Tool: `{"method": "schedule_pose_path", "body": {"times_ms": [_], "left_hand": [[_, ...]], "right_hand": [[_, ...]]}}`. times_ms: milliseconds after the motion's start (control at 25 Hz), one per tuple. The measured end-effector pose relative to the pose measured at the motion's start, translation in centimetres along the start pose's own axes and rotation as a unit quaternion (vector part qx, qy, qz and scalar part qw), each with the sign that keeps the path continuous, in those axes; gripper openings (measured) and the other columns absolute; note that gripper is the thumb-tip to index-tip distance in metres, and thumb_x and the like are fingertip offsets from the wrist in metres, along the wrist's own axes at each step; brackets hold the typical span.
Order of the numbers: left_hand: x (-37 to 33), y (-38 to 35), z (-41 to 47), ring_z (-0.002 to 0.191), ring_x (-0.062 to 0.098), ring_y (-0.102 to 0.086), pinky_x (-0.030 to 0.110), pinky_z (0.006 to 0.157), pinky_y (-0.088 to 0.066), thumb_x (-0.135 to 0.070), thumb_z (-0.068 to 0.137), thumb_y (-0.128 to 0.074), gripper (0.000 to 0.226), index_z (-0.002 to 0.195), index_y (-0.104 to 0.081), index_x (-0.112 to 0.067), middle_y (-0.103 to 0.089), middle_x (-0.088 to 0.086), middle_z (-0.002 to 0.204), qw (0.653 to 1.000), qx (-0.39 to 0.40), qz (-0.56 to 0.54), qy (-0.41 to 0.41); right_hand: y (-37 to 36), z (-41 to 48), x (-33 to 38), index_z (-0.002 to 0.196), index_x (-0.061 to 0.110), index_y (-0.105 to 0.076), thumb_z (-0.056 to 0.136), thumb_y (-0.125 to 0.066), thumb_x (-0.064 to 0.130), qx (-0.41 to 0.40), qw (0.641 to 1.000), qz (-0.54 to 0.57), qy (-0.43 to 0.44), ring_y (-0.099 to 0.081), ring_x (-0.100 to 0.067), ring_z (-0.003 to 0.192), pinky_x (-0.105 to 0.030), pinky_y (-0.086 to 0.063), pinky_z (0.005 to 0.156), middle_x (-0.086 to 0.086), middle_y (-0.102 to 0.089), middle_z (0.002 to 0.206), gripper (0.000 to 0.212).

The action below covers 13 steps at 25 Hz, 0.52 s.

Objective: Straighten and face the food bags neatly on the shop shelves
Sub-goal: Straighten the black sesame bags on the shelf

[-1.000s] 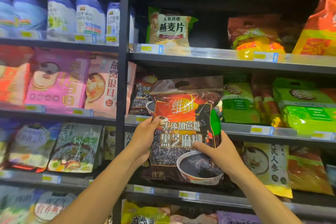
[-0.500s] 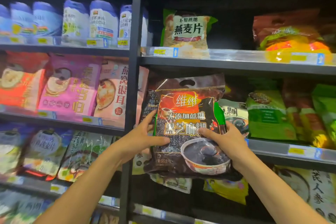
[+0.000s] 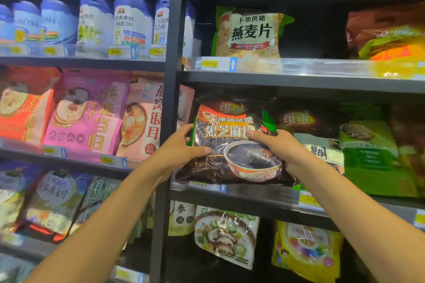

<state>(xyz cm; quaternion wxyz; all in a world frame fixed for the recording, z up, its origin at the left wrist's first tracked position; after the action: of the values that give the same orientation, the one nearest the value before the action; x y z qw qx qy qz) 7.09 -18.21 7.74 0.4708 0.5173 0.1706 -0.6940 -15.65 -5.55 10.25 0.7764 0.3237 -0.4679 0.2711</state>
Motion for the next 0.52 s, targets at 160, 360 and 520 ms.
{"method": "schedule_pose_path", "body": {"times_ms": [160, 360, 520], "left_hand": [[0.1, 0.2, 2.9, 0.085, -0.004, -0.063, 0.023, 0.075, -0.056, -0.004, 0.086, -0.079, 0.086, 0.154, -0.034, -0.030, -0.063, -0.012, 0.107, 1.000, -0.022, -0.012, 0.001], [-0.1, -0.3, 5.2, 0.110, 0.017, -0.063, 0.032, 0.084, -0.057, 0.008, 0.087, -0.072, 0.102, 0.162, -0.013, -0.030, -0.055, -0.001, 0.140, 0.997, -0.068, -0.006, -0.021], [0.8, -0.9, 6.5, 0.118, 0.023, -0.062, 0.044, 0.087, -0.062, 0.008, 0.088, -0.070, 0.111, 0.162, -0.003, -0.038, -0.045, 0.005, 0.155, 0.996, -0.080, 0.006, -0.028]], "right_hand": [[-0.6, 3.3, 0.1, 0.104, 0.003, -0.064, 0.077, -0.085, 0.051, -0.021, 0.999, -0.047, -0.013, -0.073, -0.023, 0.075, -0.034, -0.057, 0.069, -0.009, -0.076, 0.086, 0.059], [-1.4, 6.2, -1.1, 0.115, -0.001, -0.055, 0.076, -0.086, 0.053, -0.019, 0.997, -0.054, -0.042, -0.074, -0.027, 0.087, -0.039, -0.060, 0.077, -0.014, -0.074, 0.101, 0.073], [-1.8, 6.9, -2.5, 0.107, -0.001, -0.064, 0.077, -0.086, 0.049, -0.014, 0.997, -0.035, -0.063, -0.077, -0.036, 0.094, -0.049, -0.063, 0.088, -0.017, -0.078, 0.100, 0.062]]}}
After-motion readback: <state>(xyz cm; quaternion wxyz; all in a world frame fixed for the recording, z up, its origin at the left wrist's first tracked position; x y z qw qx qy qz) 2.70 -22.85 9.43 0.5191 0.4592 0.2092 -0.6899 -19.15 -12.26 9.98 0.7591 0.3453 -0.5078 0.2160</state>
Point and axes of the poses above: each hand's wrist, its own z-axis towards the middle knuckle, its own y-axis out of the back of the hand, x = y × z, the point moved 10 cm from there along z, towards the middle knuckle
